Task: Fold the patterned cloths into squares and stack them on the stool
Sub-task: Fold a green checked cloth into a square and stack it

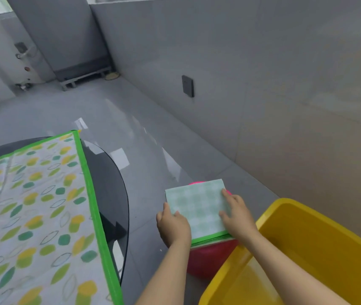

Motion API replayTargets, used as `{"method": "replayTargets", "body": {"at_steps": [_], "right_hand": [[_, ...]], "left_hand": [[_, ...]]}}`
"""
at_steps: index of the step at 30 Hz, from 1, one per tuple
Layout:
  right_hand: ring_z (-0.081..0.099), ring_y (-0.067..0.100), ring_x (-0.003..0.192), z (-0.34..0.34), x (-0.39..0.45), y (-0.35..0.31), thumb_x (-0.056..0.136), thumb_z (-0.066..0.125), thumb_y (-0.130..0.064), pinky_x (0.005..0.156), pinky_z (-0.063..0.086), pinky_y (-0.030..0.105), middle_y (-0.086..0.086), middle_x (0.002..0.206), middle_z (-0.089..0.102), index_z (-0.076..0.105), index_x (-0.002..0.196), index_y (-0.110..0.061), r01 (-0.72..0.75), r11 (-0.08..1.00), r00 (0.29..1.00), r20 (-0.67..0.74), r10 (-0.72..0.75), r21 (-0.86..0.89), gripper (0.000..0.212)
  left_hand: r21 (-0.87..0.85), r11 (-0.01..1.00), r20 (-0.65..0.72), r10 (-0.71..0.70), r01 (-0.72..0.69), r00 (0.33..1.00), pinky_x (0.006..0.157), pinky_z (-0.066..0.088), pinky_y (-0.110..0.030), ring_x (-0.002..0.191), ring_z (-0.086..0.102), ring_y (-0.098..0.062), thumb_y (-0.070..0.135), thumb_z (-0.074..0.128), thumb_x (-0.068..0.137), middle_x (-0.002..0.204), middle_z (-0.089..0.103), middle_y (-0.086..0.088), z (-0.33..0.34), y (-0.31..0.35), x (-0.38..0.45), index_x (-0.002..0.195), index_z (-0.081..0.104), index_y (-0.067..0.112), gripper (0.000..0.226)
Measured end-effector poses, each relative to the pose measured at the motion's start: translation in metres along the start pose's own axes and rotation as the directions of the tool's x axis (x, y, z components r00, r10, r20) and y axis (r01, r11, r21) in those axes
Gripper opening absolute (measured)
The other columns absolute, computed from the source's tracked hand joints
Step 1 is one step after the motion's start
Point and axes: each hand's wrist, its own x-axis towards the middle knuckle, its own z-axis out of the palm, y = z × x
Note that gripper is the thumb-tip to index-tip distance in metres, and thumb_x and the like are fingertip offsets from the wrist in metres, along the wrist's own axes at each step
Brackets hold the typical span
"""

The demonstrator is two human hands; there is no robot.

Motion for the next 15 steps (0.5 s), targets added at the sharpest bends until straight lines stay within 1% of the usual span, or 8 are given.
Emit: {"method": "replayTargets", "body": {"at_steps": [4, 8, 10, 15], "right_hand": [[0.05, 0.019, 0.113, 0.006, -0.004, 0.002, 0.09, 0.048, -0.014, 0.088, 0.044, 0.031, 0.001, 0.134, 0.04, 0.03, 0.145, -0.023, 0.021, 0.999, 0.998, -0.058, -0.023, -0.028, 0.059], [0.052, 0.015, 0.107, 0.009, -0.01, 0.005, 0.092, 0.048, -0.017, 0.078, 0.042, 0.025, -0.002, 0.134, 0.04, 0.031, 0.145, -0.024, 0.051, 0.998, 0.994, -0.089, -0.055, -0.044, 0.056], [0.052, 0.015, 0.109, 0.008, -0.009, 0.005, 0.092, 0.048, -0.018, 0.079, 0.042, 0.025, -0.003, 0.134, 0.04, 0.031, 0.145, -0.023, 0.064, 0.996, 0.993, -0.092, -0.069, -0.059, 0.055], [0.046, 0.016, 0.118, 0.006, -0.002, 0.005, 0.093, 0.048, -0.018, 0.091, 0.042, 0.03, -0.005, 0.139, 0.037, 0.03, 0.146, -0.023, 0.092, 0.993, 0.994, -0.045, -0.095, -0.07, 0.056]], "left_hand": [[0.009, 0.999, -0.029, 0.053, -0.053, 0.998, 0.096, 0.041, -0.037, 0.117, 0.051, -0.03, 0.013, 0.042, 0.099, 0.141, 0.04, -0.009, 0.002, -0.012, -0.001, 0.145, 0.037, 0.013, 0.046], [0.014, 0.996, -0.049, 0.093, -0.093, 0.994, 0.095, 0.043, -0.035, 0.114, 0.054, -0.028, 0.012, 0.042, 0.099, 0.139, 0.044, -0.008, 0.002, -0.016, -0.004, 0.144, 0.039, 0.012, 0.045], [0.017, 0.995, -0.057, 0.101, -0.1, 0.993, 0.096, 0.043, -0.035, 0.115, 0.054, -0.027, 0.013, 0.043, 0.099, 0.14, 0.044, -0.007, 0.001, -0.015, -0.003, 0.144, 0.04, 0.013, 0.045], [0.043, 0.995, -0.073, 0.096, -0.093, 0.993, 0.093, 0.044, -0.034, 0.112, 0.055, -0.025, 0.016, 0.042, 0.1, 0.14, 0.044, -0.004, 0.001, -0.017, -0.001, 0.145, 0.038, 0.015, 0.046]]}}
